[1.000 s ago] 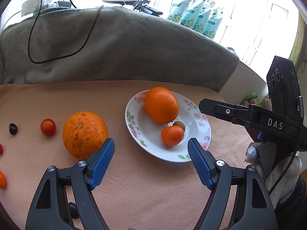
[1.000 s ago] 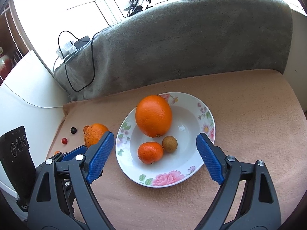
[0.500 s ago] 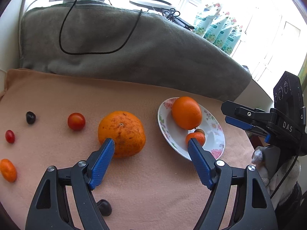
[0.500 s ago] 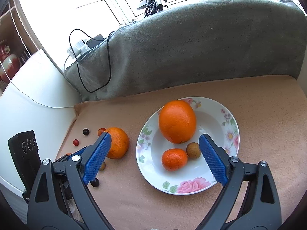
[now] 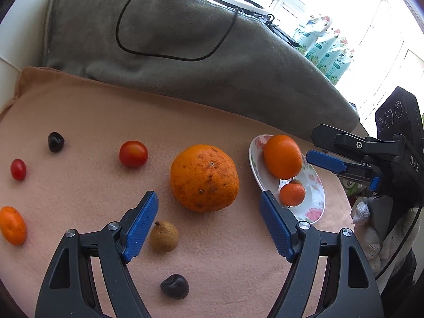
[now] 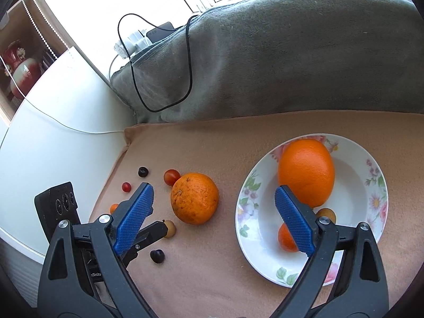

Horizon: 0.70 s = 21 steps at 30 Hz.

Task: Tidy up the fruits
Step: 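Move the right tool to the rough orange and close on it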

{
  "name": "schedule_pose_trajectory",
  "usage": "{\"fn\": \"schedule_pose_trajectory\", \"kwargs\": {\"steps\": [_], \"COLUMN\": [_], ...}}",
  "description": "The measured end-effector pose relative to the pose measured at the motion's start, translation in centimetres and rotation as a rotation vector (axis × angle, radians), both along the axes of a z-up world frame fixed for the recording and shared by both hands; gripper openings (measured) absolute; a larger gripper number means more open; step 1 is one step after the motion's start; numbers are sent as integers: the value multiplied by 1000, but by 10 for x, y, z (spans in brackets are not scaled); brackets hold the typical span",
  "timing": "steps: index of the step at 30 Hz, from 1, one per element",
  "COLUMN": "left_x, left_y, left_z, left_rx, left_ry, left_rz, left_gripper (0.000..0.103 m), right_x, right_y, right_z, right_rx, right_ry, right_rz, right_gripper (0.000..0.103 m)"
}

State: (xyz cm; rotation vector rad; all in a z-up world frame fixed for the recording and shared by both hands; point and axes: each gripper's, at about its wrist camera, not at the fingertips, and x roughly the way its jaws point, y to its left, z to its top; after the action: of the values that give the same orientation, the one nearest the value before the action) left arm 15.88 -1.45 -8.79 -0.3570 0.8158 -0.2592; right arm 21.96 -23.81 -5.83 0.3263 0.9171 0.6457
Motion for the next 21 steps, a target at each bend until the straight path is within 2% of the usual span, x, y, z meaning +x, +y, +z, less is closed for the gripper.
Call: {"fn": "schedule_pose_trajectory", "kwargs": {"steps": [6, 12, 14, 21], "left_x": [1, 5, 7, 13], "left_y": [2, 1, 2, 4], "left_z": [-5, -9, -10, -14], "left_rx": [-26, -48, -52, -75], "left_ry": [11, 21, 23, 37], "left_rz": [-12, -21, -23, -28], "left_gripper": [77, 77, 77, 73], "right_x": [7, 18, 23, 35], "right_y": [28, 50, 55, 72], "right_z": [-4, -13, -16, -29], "right_rx": [-14, 0, 20, 1], "right_ry": [8, 60, 86, 141], "right_rz": [82, 131, 144, 162], "right_gripper": [95, 94, 87, 75]}}
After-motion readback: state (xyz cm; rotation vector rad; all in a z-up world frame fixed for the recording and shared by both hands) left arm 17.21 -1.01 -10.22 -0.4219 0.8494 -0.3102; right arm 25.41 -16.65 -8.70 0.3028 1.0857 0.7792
